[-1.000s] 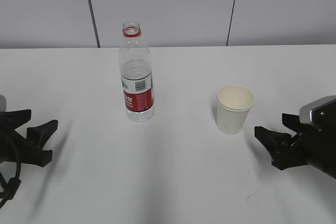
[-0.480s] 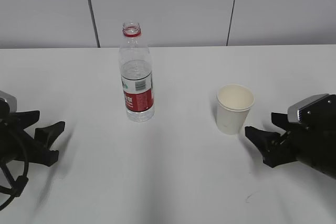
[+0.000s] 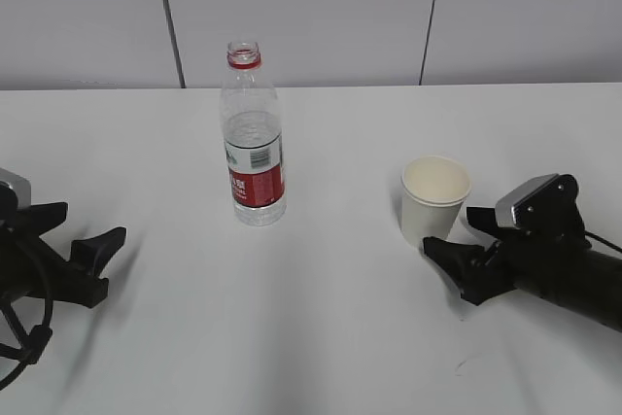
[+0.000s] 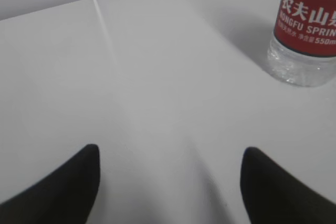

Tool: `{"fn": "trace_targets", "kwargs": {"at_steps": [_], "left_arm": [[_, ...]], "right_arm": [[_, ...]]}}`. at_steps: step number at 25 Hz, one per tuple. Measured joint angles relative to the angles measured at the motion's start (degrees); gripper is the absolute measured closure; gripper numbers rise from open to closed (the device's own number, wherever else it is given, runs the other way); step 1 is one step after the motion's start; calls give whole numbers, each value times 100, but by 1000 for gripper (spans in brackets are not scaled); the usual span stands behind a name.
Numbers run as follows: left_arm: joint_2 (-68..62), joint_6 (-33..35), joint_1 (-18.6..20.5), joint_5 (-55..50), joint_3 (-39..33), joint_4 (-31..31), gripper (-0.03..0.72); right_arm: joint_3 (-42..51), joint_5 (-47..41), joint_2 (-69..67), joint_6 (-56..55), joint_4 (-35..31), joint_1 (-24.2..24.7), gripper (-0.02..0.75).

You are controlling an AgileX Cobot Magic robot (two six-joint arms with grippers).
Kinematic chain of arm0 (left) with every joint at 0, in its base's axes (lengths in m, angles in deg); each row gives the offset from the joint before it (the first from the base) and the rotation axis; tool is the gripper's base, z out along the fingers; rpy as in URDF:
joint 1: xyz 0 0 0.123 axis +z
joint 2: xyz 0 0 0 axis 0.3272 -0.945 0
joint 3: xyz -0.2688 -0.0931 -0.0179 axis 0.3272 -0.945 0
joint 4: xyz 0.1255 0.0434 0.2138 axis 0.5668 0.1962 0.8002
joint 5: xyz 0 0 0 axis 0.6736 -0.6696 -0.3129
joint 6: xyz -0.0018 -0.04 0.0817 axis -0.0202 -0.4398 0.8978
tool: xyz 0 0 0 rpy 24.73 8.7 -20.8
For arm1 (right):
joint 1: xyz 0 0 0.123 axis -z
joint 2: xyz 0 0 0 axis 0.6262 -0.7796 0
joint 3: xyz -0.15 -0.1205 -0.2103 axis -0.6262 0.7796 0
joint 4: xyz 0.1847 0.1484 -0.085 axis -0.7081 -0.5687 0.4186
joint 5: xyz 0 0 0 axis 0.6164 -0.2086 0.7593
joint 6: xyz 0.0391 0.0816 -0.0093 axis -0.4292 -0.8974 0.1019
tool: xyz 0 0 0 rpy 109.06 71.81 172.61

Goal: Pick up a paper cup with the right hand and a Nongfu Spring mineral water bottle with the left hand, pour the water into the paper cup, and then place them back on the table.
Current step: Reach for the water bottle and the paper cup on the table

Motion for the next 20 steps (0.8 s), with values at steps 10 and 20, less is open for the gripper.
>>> {"fn": "trace_targets", "kwargs": {"at_steps": [10, 20], "left_arm": [[0, 0, 0, 0, 0, -7, 168], [0, 0, 0, 0, 0, 11, 168]], "right_arm": [[-640, 6, -204, -11, 560, 0, 101], [-953, 6, -241, -33, 684, 0, 102]]}}
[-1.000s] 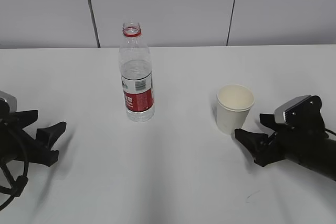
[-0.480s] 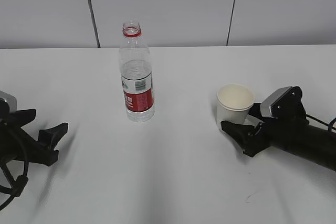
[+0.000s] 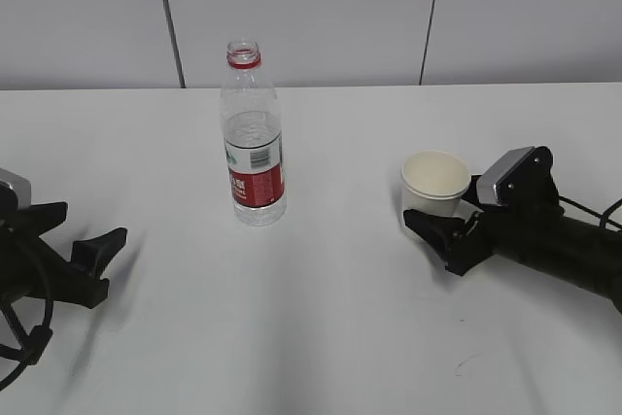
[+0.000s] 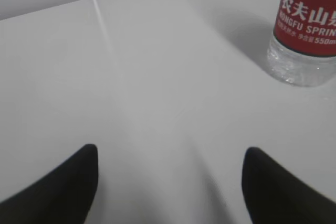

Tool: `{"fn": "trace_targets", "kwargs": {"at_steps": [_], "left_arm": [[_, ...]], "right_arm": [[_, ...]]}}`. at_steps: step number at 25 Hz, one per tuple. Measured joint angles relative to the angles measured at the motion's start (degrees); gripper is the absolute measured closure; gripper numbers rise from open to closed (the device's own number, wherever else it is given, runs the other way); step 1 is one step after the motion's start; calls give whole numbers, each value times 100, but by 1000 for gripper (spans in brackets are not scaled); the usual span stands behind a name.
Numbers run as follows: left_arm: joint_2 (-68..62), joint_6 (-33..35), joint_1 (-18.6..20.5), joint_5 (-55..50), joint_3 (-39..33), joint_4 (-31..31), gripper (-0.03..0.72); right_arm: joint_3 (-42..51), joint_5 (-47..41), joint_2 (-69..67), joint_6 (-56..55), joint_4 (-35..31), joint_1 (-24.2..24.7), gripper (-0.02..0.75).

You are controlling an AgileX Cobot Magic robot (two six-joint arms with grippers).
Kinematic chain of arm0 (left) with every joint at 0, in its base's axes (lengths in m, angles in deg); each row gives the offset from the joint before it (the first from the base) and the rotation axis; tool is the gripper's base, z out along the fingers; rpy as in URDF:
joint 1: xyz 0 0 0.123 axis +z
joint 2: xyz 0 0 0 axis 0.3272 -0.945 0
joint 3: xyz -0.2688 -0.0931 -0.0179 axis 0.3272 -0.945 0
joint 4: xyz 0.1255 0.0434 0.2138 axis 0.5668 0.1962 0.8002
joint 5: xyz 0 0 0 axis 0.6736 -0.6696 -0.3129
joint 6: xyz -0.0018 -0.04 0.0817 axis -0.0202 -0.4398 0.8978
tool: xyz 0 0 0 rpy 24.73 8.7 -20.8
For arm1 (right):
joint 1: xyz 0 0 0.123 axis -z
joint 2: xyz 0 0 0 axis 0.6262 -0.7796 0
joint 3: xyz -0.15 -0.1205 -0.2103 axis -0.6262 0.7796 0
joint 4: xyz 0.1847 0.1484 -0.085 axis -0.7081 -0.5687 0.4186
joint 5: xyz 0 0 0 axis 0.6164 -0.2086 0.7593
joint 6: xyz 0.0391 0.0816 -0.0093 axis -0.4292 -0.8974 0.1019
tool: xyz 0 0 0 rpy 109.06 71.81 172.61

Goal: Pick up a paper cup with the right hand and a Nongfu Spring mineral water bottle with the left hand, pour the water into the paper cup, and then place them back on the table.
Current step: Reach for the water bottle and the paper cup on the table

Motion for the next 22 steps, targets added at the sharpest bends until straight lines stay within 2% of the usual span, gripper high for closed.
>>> {"fn": "trace_targets", "kwargs": {"at_steps": [6, 12, 18, 22], "left_arm": [[0, -366, 0, -5, 52, 106, 169], [0, -649, 0, -5, 499, 663, 174], [-289, -906, 0, 7, 1118, 1485, 175], [-556, -1155, 0, 2, 1578, 1730, 176]], "right_arm": [[-43, 36, -59, -41, 86, 0, 176], [-43, 73, -70, -41, 112, 0, 251], [-43, 78, -70, -41, 124, 0, 265], [-43, 78, -70, -41, 134, 0, 265]]}}
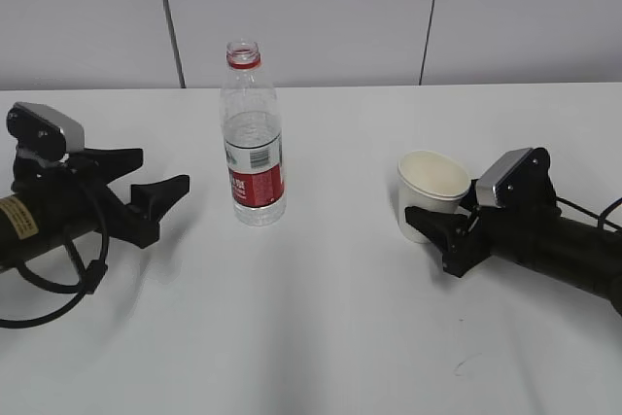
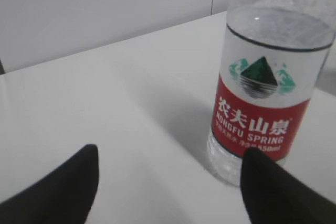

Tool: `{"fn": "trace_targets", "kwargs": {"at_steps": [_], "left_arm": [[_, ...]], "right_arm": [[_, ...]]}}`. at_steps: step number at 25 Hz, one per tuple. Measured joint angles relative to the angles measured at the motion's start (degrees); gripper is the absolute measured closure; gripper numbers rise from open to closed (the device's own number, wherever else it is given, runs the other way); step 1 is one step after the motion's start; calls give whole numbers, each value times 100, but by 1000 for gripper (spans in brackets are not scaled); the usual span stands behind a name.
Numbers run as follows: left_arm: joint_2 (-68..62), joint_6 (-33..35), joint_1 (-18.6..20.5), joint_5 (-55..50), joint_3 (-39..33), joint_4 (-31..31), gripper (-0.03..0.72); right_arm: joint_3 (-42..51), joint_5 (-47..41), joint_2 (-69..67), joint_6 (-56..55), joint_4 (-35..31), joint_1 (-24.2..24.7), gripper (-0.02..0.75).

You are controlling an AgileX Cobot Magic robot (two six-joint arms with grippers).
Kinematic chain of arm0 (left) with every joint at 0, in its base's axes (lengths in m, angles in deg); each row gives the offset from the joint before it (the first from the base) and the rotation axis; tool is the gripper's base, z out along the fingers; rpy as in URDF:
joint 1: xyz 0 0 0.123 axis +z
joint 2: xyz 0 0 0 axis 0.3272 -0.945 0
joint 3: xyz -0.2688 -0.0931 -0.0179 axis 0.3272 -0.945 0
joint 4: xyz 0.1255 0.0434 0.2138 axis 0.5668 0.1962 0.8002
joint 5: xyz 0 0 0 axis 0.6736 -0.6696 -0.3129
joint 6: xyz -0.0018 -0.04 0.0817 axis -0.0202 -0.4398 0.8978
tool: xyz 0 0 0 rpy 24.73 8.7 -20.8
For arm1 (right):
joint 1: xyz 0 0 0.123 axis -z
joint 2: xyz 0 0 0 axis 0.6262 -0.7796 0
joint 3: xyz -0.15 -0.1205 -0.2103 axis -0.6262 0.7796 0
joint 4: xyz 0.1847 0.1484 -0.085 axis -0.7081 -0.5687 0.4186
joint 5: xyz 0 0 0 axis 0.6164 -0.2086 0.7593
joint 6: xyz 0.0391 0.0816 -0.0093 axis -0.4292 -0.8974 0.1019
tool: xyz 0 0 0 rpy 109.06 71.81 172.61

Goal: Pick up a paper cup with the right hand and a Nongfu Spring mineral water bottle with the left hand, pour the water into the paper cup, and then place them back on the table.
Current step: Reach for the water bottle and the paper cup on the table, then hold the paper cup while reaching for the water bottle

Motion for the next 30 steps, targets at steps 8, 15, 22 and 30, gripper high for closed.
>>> {"fn": "trace_targets", "kwargs": {"at_steps": [8, 15, 22, 30], "left_arm": [[-432, -239, -558, -65, 955, 283, 176], [-546, -259, -1079, -142, 1151, 232, 149], [-783, -276, -1104, -147, 1350, -35, 143], [-1163, -483, -1121, -143, 1789, -41, 142]], "right_arm": [[-4, 9, 0, 0, 0, 0, 265], [-13, 9, -11, 0, 0, 0, 266], [-13, 9, -11, 0, 0, 0, 266], [-26, 13, -11, 0, 54, 0, 267]]}}
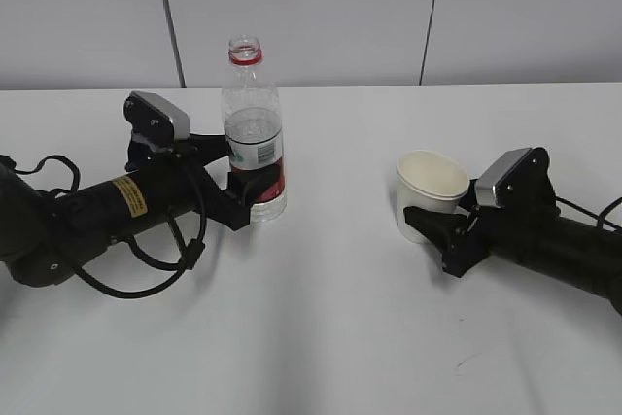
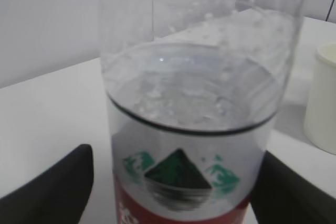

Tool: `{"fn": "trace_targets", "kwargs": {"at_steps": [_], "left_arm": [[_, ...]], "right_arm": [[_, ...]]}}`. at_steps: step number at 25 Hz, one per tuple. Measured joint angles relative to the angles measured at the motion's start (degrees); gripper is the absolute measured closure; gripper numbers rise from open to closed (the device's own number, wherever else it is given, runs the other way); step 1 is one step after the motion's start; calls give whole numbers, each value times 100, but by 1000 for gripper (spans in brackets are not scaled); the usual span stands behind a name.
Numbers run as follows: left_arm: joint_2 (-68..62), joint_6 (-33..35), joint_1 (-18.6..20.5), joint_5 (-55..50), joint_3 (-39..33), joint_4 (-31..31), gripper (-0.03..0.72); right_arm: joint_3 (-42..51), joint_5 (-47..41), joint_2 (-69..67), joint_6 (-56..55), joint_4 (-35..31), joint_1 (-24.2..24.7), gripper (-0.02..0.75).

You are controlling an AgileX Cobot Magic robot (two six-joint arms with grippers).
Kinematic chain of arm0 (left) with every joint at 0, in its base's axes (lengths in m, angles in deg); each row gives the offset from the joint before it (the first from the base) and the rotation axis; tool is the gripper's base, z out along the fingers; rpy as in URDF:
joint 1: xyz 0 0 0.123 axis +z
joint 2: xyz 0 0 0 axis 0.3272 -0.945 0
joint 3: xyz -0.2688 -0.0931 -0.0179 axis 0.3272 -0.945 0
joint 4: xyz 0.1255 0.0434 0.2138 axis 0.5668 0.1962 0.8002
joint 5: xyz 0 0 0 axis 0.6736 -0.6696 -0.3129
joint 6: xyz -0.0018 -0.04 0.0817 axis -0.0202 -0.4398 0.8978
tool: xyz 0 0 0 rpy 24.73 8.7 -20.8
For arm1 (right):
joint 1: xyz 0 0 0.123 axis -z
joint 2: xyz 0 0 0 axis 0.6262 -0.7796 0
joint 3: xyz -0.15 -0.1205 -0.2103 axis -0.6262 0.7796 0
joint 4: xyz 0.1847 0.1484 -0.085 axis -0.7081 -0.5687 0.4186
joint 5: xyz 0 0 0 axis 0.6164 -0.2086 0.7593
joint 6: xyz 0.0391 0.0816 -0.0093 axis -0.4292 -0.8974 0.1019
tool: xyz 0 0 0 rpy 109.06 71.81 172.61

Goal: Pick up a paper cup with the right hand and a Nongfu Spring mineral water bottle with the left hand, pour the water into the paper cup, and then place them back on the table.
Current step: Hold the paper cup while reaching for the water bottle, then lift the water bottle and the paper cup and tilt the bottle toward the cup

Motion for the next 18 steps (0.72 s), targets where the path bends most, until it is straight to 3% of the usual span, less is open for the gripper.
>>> {"fn": "trace_targets", "kwargs": {"at_steps": [9, 18], "left_arm": [[-6, -7, 0, 5, 5, -6, 148], [-6, -9, -7, 34, 5, -29, 232]], "right_arm": [[-97, -57, 110, -308, 389, 0, 269], [-348, -57, 359, -615, 540, 0, 269]]}}
